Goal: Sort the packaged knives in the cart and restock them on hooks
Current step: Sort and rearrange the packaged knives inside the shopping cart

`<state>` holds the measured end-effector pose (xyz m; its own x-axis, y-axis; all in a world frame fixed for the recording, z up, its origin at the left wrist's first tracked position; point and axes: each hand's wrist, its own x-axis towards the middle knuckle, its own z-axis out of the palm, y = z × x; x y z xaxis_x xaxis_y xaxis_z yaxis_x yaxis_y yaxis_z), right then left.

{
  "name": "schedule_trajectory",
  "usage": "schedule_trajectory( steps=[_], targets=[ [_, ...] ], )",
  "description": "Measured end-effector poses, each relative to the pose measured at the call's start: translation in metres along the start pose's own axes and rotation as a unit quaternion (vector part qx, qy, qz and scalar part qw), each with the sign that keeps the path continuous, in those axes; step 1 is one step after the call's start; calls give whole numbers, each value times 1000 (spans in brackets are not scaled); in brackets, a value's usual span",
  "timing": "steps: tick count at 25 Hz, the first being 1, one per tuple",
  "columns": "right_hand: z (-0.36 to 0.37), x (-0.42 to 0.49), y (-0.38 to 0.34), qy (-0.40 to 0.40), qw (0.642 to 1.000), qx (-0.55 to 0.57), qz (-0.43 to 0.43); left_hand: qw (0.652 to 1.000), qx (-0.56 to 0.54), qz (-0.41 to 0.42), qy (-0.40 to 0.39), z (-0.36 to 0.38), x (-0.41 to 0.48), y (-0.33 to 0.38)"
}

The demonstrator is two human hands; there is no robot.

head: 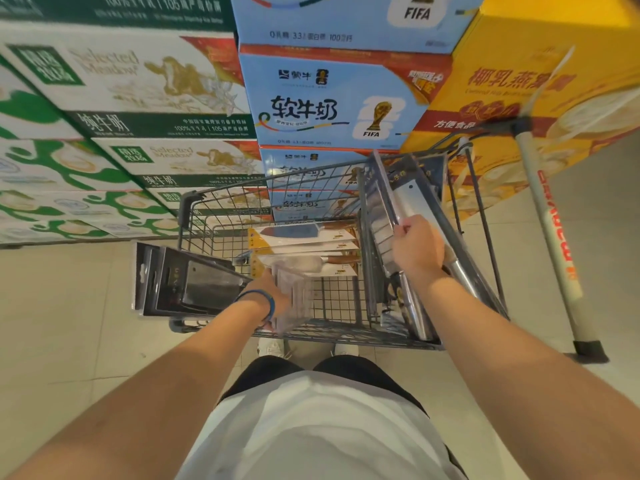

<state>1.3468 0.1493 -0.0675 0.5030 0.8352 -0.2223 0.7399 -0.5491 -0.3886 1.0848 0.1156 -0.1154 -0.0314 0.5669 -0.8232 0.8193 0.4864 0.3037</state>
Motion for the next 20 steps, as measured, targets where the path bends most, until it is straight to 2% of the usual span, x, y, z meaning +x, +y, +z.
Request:
schedule_trajectory(
  steps=[3,6,9,12,15,16,20],
  targets=[
    [-17,-25,-6,51,994,99,-13,991,59,77,87,-5,-3,-8],
    [-50,-44,-22,103,968,227,-31,976,114,158,99,-14,-7,-10],
    [-87,-60,-55,168,923,331,-100,979,93,141,111,-19,-5,-12],
    [-120,-74,-92,219,881,367,-201,984,85,113,107,-25,0,-18],
    [-135,-95,-120,213,809,458,-301,989,70,95,89,-34,5,-27],
    [-134,-103,-127,201,799,471,-315,990,60,88,89,-35,6,-32],
    [-98,-123,-143,103,821,476,-299,989,63,95,93,-38,5,-44]
  ],
)
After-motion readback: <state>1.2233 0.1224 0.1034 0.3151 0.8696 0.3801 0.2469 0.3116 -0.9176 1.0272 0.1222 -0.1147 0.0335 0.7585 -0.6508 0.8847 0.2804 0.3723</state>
